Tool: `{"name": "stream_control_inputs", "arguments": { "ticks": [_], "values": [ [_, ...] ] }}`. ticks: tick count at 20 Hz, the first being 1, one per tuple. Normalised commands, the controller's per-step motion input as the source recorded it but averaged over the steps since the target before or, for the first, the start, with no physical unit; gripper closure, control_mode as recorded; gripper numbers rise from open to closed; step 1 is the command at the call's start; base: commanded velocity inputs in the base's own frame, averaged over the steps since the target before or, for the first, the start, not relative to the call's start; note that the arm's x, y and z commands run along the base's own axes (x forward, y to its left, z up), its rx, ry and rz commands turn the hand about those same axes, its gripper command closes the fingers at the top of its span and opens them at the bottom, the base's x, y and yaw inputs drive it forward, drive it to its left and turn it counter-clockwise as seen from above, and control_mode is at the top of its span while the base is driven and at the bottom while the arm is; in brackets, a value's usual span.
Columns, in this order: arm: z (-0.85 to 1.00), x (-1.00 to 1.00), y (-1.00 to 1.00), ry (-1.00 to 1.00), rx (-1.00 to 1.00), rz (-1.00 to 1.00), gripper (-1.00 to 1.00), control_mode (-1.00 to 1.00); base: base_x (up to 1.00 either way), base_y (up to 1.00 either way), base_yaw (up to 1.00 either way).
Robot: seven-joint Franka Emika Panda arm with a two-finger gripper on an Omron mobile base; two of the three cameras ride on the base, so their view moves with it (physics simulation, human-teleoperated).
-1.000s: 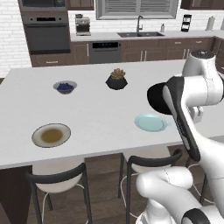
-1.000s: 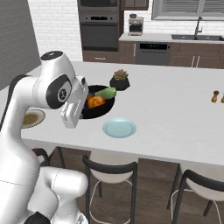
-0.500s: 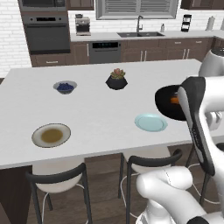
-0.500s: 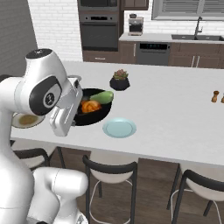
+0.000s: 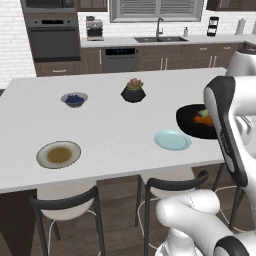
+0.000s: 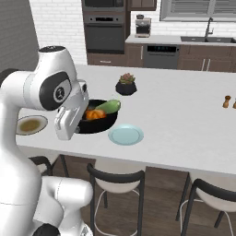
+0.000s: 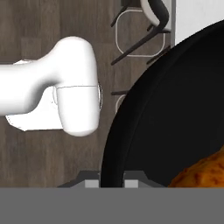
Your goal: Pick the chicken drumstick and corn from their plates and place them in the bowl. Then put the bowl in the fridge.
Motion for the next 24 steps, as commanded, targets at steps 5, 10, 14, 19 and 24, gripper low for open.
{"name": "stream_control_inputs", "arguments": {
  "ticks": [5,10,14,19,24],
  "values": [
    [0.0,0.0,0.0,0.01,0.01,0.0,1.0,-1.0,0.0,0.0,0.0],
    [0.0,-0.07,0.03,-0.17,-0.02,0.0,1.0,-1.0,0.0,0.0,0.0],
    [0.0,-0.06,0.08,-0.2,0.0,-0.02,1.0,-1.0,0.0,0.0,0.0],
    [0.0,-0.02,0.03,-0.04,0.0,0.0,1.0,-1.0,0.0,0.0,0.0],
    [0.0,0.0,0.0,0.0,0.0,0.0,1.0,1.0,-0.56,-0.16,-0.06]
  ]
}}
